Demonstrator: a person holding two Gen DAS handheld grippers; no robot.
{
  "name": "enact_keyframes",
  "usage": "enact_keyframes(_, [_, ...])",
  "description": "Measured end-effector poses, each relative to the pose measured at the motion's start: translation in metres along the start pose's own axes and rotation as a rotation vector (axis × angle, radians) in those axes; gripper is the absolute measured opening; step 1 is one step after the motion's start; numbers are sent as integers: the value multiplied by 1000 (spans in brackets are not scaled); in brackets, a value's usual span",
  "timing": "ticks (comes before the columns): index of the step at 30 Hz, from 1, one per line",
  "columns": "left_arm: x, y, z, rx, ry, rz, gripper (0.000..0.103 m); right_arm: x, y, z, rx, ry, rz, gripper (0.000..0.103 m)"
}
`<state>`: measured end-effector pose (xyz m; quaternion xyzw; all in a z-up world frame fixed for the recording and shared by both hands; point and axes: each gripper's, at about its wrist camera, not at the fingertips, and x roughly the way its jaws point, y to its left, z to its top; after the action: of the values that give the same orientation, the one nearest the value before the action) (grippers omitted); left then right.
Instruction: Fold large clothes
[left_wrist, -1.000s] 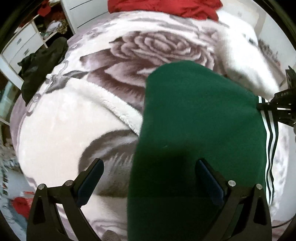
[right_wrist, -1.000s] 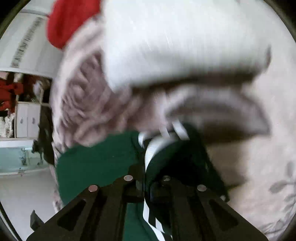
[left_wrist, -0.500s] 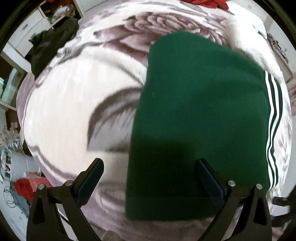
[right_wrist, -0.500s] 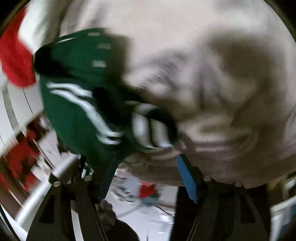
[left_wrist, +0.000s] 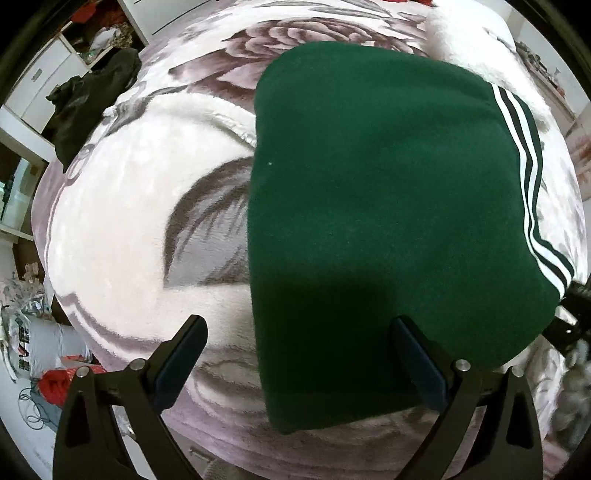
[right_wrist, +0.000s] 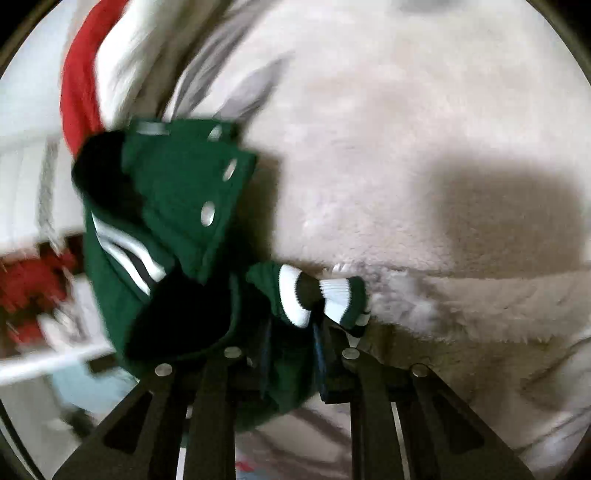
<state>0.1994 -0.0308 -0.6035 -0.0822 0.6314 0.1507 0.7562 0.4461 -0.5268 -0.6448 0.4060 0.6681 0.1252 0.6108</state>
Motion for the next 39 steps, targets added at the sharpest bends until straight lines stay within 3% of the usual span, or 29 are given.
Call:
enact_keyframes(3, [-8,2,-4,-16,-9,0,103,-28,6,-1,40,77,-3,40])
enact_keyframes(5, [-13,5,-8,-39,-12,-9,103,-68,7,-13,64,8,21,63])
enact_keyframes(7, [-18,9,-12,-57,-18,-8,103,-102,7,-26,56,-30,93,65])
enact_keyframes(10, [-21,11,-19,-79,-16,-6,103,-94,23,-37,46,7,274,67])
enact_keyframes(13, [-19,13,-24,-86,-5,5,103,-41,50,-30,-29,95,164,67])
enact_keyframes(14, [-17,13,-26,-86,-2,10,103,-23,54,-25,-35,122,111,54])
enact_keyframes(16, [-16,16,-27,-88,-6,15,103,-1,51,-22,20,92,40,16])
enact_keyframes(18, [-17,17,-26,-88,-5,17,103,-10,53,-23,48,54,65,9])
enact_keyframes(21, [-26,18,-24,-107,-30,-5,103,-71,69,-41,30,-54,88,5])
enact_keyframes(23, [-31,17,-22,-122,-51,-24,103,-110,80,-52,5,-115,98,5])
enact_keyframes(26, [-29,7,-15,-116,-67,-54,103,-136,79,-59,-38,-147,25,5])
enact_keyframes(28, [-15,-3,-12,-94,-56,-55,103,-137,71,-46,-44,-147,-55,5])
enact_keyframes(31, [14,-13,-12,-63,12,-54,103,-86,39,-9,-49,-94,-220,5])
enact_keyframes(34, [21,-12,-13,-62,31,-74,103,-36,29,21,-70,18,-270,16])
enact_keyframes(37, [8,-9,-8,-46,19,-58,103,-56,50,31,-101,72,-299,36])
enact_keyframes(39, [-2,-5,-3,-56,7,-58,103,-89,73,31,-151,19,-283,47])
